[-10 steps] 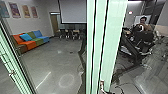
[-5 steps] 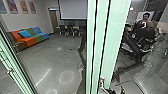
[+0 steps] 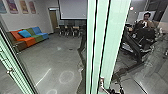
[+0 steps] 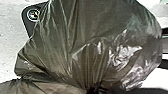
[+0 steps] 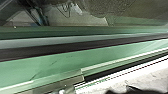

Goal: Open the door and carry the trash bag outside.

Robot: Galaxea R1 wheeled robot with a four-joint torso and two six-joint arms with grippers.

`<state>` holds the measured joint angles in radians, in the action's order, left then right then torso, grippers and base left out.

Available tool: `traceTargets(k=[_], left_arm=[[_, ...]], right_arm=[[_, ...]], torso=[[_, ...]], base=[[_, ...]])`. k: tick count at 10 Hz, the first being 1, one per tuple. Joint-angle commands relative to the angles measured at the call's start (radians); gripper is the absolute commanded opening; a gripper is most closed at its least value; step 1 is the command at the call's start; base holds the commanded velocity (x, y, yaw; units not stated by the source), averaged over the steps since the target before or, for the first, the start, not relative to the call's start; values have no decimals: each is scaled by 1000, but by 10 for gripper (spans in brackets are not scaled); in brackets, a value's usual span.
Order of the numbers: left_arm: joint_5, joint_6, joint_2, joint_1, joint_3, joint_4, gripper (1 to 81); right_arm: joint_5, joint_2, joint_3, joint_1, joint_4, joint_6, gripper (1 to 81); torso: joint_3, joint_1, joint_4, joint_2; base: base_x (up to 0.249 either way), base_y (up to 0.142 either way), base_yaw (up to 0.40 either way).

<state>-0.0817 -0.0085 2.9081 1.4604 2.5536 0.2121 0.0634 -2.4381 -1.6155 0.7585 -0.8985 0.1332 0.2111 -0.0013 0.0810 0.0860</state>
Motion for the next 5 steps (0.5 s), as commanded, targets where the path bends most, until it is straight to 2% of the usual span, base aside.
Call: traceTargets(k=[1,2,3,5], left_arm=[[-61,-4,-9,-35,-6,-11,10],[-62,-4,-7,-35,-6,-11,10],[-61,-4,-6,-35,-6,-11,10],[-62,-4,-7,-33,-7,-11,10]], right_arm=[[24,-60,-115,-130,-79,46,811],[24,-69,-133,-130,-79,46,811],[26,-69,-131,-129,-82,49,811],[36,-64,-122,-132,-83,54,811]], torso=[[0,1,0,0],[0,1,0,0],[36,1,0,0],[70,1,0,0]], base=[[0,0,0],[0,0,0],[0,0,0],[0,0,0]])
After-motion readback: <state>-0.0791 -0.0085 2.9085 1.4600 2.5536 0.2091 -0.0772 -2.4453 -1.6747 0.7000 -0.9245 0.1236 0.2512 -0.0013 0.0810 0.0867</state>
